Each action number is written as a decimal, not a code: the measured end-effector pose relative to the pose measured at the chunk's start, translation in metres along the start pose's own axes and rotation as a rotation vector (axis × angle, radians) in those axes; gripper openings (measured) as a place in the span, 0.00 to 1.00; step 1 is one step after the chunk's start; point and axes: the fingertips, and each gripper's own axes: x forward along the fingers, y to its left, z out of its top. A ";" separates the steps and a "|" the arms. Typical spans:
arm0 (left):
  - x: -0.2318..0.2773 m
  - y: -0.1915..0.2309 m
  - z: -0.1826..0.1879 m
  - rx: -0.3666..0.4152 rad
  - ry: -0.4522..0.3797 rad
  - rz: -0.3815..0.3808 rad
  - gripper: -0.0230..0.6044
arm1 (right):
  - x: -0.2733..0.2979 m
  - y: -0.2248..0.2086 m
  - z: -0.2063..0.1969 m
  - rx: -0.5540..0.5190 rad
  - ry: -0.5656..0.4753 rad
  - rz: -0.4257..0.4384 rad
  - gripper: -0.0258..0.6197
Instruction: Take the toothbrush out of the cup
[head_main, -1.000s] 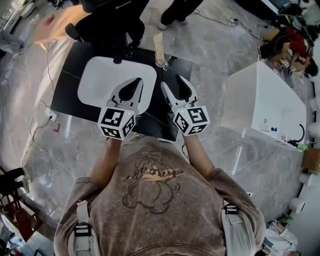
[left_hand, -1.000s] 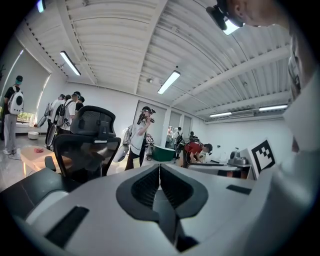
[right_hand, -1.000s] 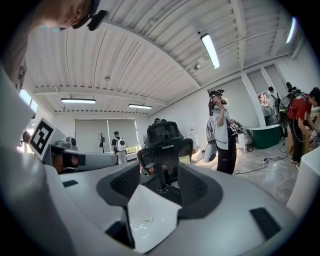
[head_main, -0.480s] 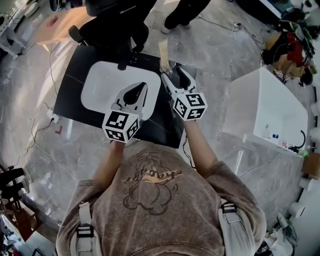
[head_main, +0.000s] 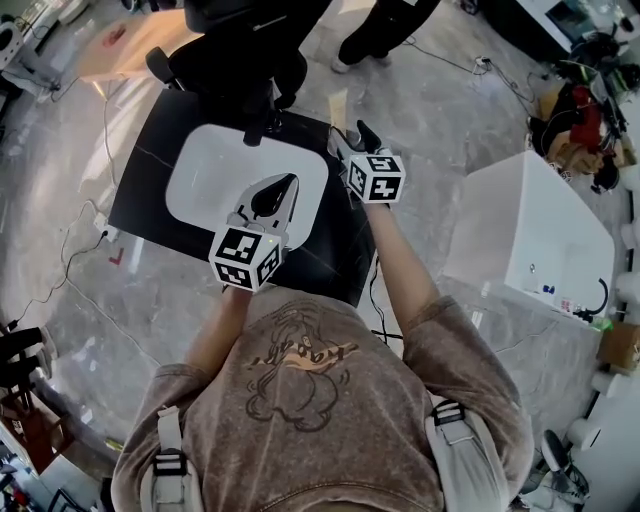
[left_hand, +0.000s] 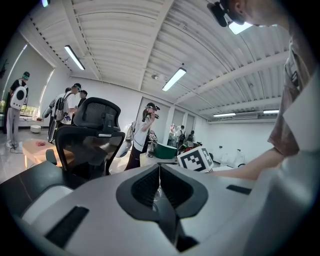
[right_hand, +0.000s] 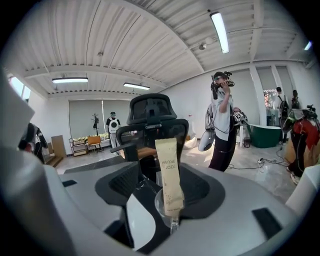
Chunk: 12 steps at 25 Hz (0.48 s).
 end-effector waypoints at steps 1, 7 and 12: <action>0.000 0.002 -0.001 -0.005 0.003 0.001 0.07 | 0.008 -0.003 -0.002 -0.006 0.017 -0.002 0.44; 0.004 0.013 -0.006 -0.025 0.019 0.015 0.07 | 0.053 -0.014 -0.013 -0.022 0.106 0.000 0.46; 0.005 0.021 -0.010 -0.035 0.028 0.024 0.07 | 0.076 -0.023 -0.026 -0.038 0.171 -0.007 0.46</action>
